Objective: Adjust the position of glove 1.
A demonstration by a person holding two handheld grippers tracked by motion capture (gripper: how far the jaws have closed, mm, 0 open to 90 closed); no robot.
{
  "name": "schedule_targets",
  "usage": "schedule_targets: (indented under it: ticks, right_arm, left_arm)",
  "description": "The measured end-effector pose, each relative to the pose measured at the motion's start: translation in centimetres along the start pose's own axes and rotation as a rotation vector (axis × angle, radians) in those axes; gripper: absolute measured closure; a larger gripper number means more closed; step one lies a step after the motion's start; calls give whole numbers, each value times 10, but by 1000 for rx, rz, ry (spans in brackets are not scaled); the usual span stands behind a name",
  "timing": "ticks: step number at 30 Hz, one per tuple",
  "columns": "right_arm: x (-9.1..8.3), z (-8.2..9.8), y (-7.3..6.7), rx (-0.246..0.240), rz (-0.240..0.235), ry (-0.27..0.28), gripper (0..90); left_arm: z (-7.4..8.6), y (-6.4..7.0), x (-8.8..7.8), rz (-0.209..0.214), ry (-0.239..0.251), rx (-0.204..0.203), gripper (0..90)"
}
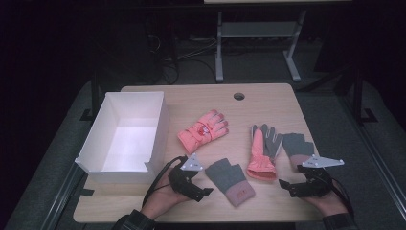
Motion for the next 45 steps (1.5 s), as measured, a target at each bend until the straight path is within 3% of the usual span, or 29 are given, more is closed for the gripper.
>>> schedule_targets:
  ticks: [2,5,11,16,21,24,30,34,38,45]
  right_arm:
    - [0,-1,2,13,10,-5,80]
    - [1,-1,4,17,11,-1,80]
    - [4,-8,14,33,26,-11,142]
    - [8,-19,38,79,78,6,161]
    - [15,-24,46,104,100,4,215]
    - [18,-28,51,111,142,2,248]
    - [19,-34,71,143,217,11,359]
    - [25,-37,86,171,263,2,486]
    - [29,-37,92,200,259,-10,597]
    - [35,-34,91,211,250,-46,677]
  left_arm:
    - [2,-4,-4,-12,17,-25,128]
    - [2,-5,-5,-15,39,-31,128]
    - [5,-5,-8,-23,-4,-32,134]
    - [9,-4,-16,-31,14,-48,135]
    - [12,-5,-18,-37,21,-43,137]
    - [12,-4,-17,-40,24,-39,137]
    - [13,-4,-16,-37,21,-42,140]
    - [13,-4,-15,-37,18,-44,141]
    - [14,-4,-13,-34,16,-40,141]
    - [14,-4,-12,-35,21,-39,142]
Point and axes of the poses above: each handheld gripper's, and its own axes: x roughly forward along the jaws, z roughly out of its underside, y roughly to its right, the point moved 2 cm from there along x, roughly forward along the jaws, and after that the axes turned 2 degrees about -x, right-handed, at the moved point
